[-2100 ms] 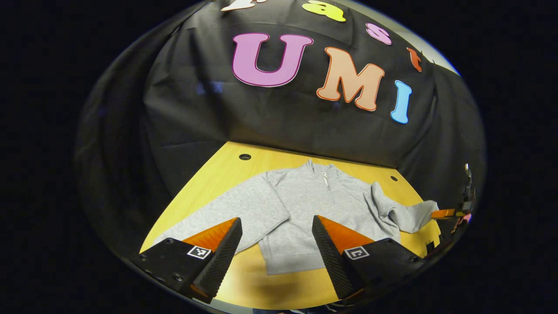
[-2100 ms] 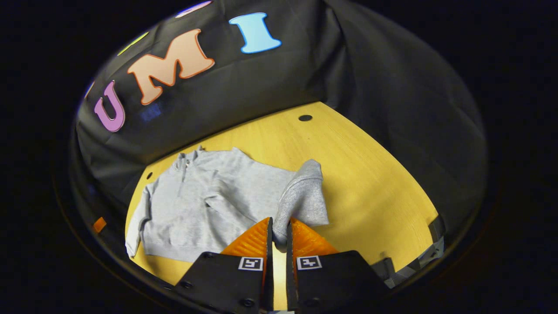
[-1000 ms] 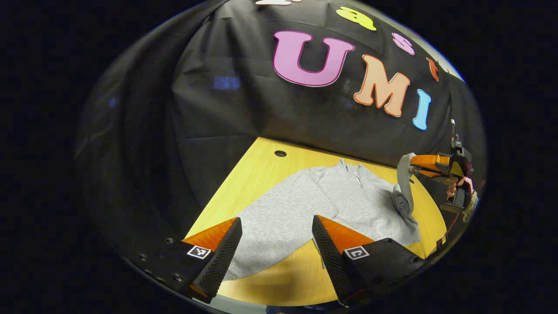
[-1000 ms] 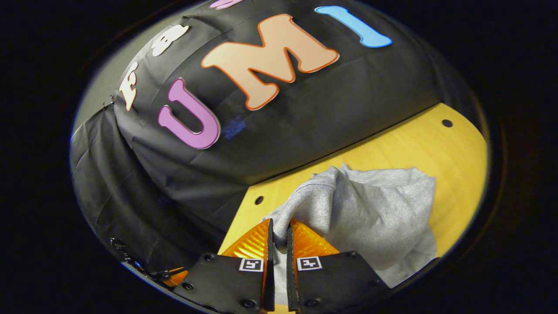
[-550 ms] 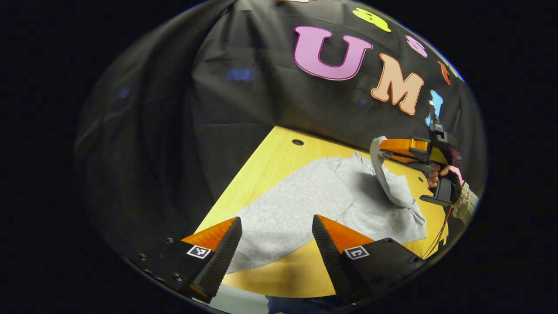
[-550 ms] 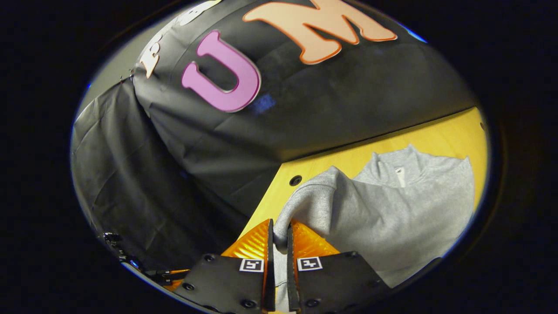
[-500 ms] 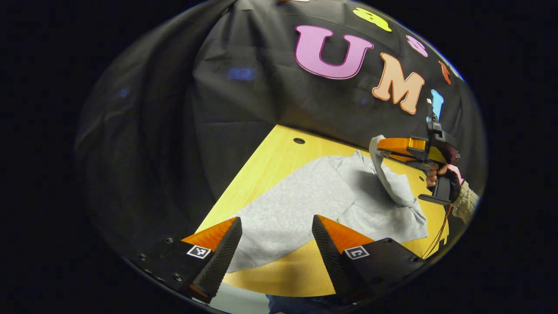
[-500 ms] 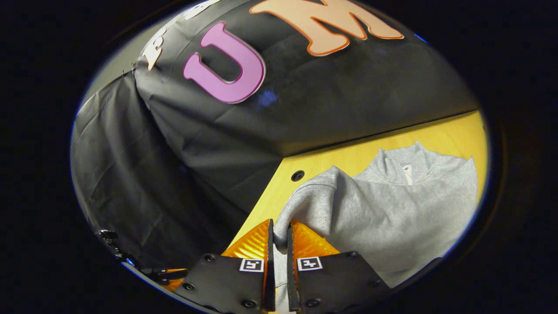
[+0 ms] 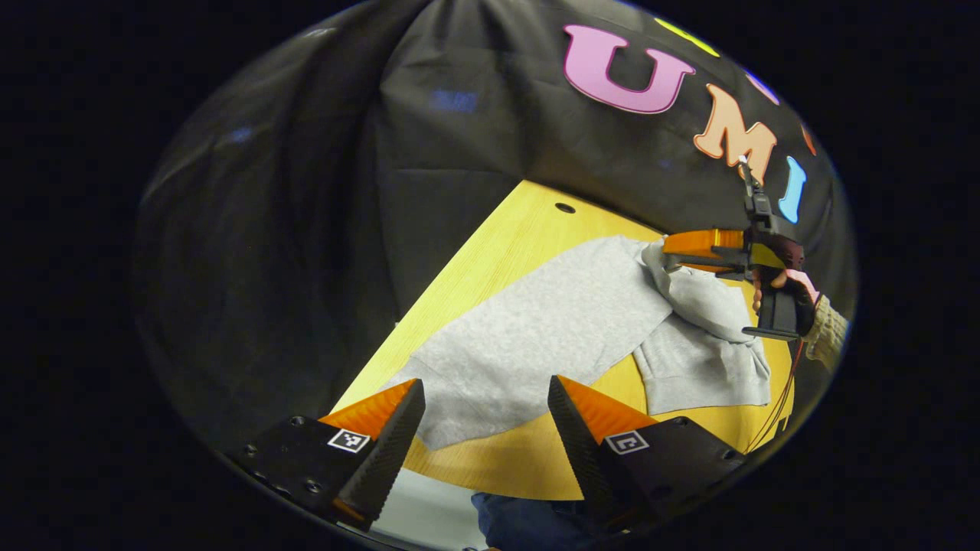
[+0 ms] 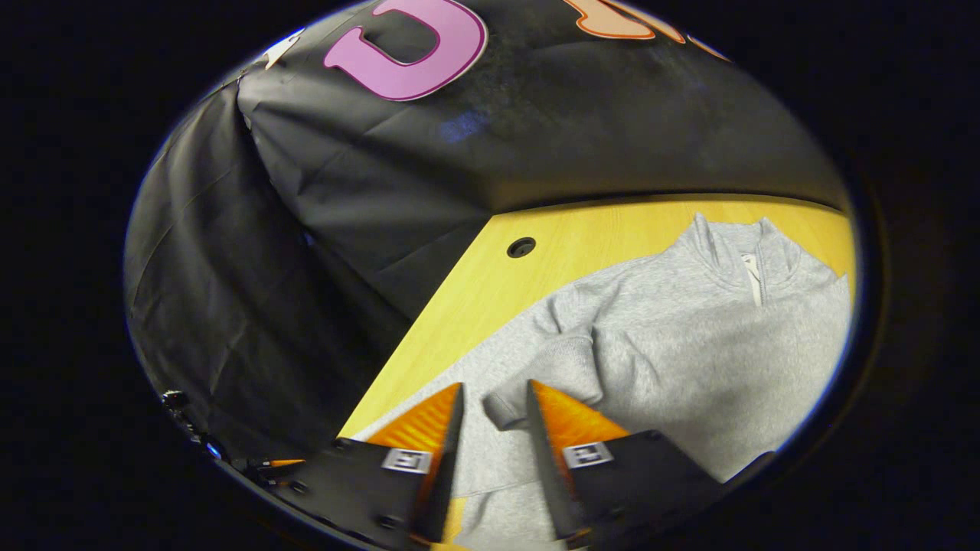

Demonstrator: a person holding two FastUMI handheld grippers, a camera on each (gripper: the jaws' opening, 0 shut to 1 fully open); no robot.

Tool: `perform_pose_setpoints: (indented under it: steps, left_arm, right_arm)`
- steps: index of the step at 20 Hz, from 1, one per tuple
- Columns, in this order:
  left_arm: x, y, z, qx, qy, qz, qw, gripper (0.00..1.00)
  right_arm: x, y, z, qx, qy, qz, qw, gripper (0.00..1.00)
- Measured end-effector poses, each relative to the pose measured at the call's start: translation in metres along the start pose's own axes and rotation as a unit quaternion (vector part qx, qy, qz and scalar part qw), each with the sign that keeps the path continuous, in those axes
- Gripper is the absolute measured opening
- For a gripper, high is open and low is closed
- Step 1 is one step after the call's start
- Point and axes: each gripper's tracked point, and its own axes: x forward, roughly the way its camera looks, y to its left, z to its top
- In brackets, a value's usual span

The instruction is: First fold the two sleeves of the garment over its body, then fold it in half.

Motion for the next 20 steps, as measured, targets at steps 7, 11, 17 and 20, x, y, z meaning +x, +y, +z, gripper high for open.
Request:
perform_pose_setpoints:
  steps: [7,11,17,20]
  left_arm:
    - [0.014,0.020,-0.029,-0.003,0.024,0.033,0.999,0.95]
    - [0.021,0.025,-0.046,0.009,0.042,0.046,0.998,0.95]
    - [0.021,0.029,-0.046,0.035,0.035,0.052,0.997,0.90]
    - [0.018,0.033,-0.039,0.030,0.023,0.045,0.998,0.74]
  right_arm:
    - [-0.039,0.001,0.004,-0.043,-0.019,-0.013,0.999,0.98]
    - [-0.070,-0.011,0.012,-0.070,-0.039,-0.037,0.996,0.97]
    - [-0.123,-0.024,0.002,-0.083,-0.042,-0.057,0.994,0.98]
    - [-0.142,-0.033,-0.005,-0.080,-0.043,-0.071,0.993,0.94]
